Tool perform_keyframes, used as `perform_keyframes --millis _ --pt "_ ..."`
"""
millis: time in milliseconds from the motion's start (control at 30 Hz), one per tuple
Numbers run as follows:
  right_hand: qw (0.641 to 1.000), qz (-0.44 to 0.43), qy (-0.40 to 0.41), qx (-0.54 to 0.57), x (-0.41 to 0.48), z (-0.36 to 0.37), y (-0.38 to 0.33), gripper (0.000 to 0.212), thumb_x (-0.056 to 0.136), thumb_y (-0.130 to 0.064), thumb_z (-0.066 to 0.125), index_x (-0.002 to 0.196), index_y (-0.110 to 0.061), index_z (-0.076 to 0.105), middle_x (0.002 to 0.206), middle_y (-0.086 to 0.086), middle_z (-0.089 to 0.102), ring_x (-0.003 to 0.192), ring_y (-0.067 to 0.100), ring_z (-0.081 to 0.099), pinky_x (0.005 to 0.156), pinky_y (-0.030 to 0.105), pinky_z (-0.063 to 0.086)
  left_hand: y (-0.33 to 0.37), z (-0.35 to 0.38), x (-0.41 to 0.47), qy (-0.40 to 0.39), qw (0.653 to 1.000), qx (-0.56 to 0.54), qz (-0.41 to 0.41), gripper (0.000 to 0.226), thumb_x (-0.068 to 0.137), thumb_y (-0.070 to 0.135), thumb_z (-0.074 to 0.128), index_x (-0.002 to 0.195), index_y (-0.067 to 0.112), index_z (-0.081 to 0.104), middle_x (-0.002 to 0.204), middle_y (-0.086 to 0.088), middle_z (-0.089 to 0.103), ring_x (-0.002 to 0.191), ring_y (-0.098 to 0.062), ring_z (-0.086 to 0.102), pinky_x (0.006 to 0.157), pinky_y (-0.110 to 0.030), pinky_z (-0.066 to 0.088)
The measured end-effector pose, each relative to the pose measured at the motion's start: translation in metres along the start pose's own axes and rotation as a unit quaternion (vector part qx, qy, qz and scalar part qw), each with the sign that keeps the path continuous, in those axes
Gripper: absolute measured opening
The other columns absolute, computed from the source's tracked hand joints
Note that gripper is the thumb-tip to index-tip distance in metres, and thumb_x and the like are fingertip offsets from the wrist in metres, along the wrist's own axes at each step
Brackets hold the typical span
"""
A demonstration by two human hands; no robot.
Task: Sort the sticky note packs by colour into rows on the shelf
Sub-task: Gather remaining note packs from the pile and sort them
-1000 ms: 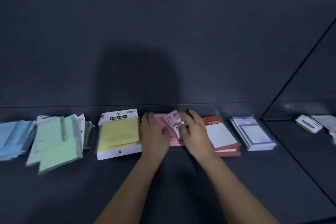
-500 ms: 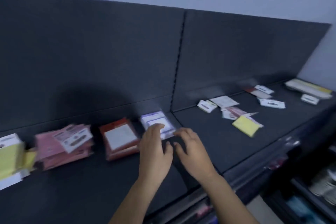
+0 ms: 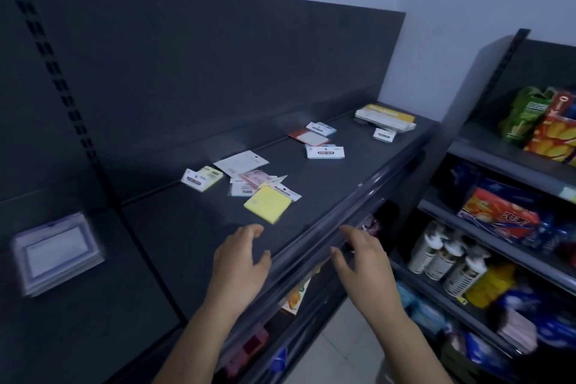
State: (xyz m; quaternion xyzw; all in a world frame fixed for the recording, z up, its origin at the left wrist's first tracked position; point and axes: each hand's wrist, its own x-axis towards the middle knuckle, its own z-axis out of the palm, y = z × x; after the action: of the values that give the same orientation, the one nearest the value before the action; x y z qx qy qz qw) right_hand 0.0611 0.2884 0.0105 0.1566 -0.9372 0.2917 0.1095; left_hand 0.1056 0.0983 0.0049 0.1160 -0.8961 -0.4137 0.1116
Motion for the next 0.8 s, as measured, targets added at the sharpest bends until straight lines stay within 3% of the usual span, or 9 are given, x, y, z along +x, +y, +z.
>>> perform_keyframes --millis 233,433,633,800 --pt "0.999 -0.002 -0.037 0.025 0.059 0.017 0.028 0.042 0.092 -0.024 0.054 0.133 -0.018 0.045 0.129 -0.004 0.052 0.122 0.011 0.043 0.105 0.027 0.034 -0.004 0.022 0.071 0.021 0.998 0.030 -0.045 0.040 0.091 0.016 0.053 0.130 0.014 0.048 0.130 0.002 0.051 0.120 -0.016 0.047 0.106 -0.039 0.034" --pt "0.995 -0.040 -0.088 0.026 0.132 0.040 0.032 0.041 0.094 -0.025 0.052 0.133 -0.021 0.044 0.129 -0.006 0.052 0.120 0.009 0.043 0.103 0.024 0.035 -0.020 0.017 0.146 0.093 0.985 0.081 -0.124 0.031 0.091 0.018 0.052 0.120 0.010 0.054 0.125 -0.006 0.053 0.112 -0.023 0.050 0.091 -0.038 0.040" --pt "0.991 -0.062 -0.113 0.044 0.180 0.054 0.044 0.041 0.093 -0.024 0.051 0.134 -0.021 0.044 0.128 -0.007 0.051 0.119 0.008 0.044 0.102 0.021 0.033 -0.032 0.029 0.193 0.013 0.959 0.179 -0.221 0.036 0.088 0.036 0.050 0.116 0.012 0.049 0.123 -0.009 0.049 0.115 -0.027 0.043 0.090 -0.038 0.040" --pt "0.986 -0.074 -0.135 0.062 0.219 0.059 0.074 0.041 0.092 -0.020 0.053 0.132 -0.019 0.046 0.127 -0.006 0.052 0.119 0.010 0.046 0.101 0.022 0.035 -0.025 0.043 0.212 0.028 0.943 0.191 -0.272 0.053 0.085 0.049 0.054 0.126 0.017 0.042 0.131 -0.008 0.042 0.123 -0.027 0.035 0.095 -0.039 0.033"
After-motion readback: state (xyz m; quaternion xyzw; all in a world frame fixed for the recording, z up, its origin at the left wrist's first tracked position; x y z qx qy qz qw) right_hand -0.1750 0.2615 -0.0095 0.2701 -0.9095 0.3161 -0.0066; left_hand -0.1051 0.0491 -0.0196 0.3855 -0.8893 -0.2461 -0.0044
